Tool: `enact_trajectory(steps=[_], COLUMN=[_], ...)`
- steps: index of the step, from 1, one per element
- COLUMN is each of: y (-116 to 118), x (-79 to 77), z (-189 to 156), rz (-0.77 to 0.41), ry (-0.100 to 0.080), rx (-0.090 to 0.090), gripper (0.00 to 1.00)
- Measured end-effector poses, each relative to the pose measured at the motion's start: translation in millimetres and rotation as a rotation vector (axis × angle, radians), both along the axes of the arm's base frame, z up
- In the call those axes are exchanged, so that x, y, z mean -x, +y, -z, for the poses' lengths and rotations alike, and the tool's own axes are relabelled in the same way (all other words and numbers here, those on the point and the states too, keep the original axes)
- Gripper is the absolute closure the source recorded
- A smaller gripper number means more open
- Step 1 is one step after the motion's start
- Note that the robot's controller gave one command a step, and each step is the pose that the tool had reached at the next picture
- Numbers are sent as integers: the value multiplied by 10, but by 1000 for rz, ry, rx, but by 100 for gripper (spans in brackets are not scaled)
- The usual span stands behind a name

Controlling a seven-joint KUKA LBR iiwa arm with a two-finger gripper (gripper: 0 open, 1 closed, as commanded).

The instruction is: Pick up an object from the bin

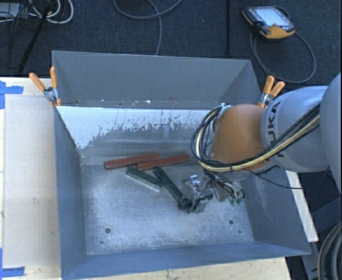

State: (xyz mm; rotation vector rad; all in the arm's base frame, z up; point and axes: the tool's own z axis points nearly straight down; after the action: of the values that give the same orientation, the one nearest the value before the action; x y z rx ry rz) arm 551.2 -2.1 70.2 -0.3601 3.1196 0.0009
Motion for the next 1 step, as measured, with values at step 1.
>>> enact_trajectory(steps=[1], y=[0], x=[0], z=[0], rz=[-1], ry=[0], rx=[0], gripper=[100])
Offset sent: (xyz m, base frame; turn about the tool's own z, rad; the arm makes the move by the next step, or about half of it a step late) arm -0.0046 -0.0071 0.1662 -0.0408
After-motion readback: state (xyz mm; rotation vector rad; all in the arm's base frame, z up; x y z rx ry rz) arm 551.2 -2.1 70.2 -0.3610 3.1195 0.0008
